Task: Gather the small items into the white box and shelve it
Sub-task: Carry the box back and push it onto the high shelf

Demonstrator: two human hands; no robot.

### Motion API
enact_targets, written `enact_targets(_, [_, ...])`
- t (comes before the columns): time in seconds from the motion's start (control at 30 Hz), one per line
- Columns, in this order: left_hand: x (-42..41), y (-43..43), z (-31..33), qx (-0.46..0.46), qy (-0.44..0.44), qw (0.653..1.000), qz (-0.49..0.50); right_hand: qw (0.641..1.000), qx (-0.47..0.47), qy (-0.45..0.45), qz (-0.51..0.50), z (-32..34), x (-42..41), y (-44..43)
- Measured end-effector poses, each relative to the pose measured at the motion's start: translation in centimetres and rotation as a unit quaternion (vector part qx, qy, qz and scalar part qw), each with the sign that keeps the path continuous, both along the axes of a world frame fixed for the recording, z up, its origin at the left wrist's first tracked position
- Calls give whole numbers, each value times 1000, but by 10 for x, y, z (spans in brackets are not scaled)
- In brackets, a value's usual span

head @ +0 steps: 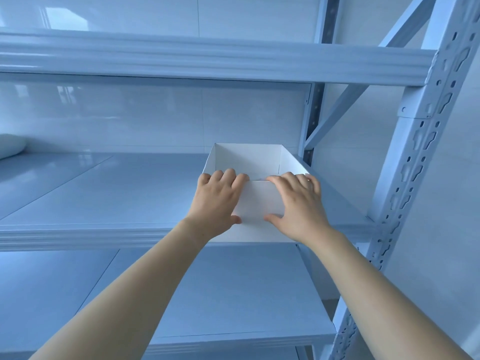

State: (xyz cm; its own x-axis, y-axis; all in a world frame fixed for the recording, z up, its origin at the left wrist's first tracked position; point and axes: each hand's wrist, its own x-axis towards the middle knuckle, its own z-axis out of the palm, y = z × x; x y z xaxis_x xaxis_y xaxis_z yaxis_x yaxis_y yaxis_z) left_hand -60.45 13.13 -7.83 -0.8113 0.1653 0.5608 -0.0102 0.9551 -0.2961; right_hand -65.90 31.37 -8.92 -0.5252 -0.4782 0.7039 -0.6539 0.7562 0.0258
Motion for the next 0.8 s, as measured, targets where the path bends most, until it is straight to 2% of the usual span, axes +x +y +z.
enact_targets(0.13, [-3,-5,1,7,9,1000,-23,999,13,17,-29,-3,-1,-2])
enact_targets(0.4, [-2,3,6,43,-30,999,12,998,6,27,-59,-4,0,-5])
enact_targets(0.8, [45,11,-7,64,-11,998,-6,996,-39,57,-61,-14,46,1])
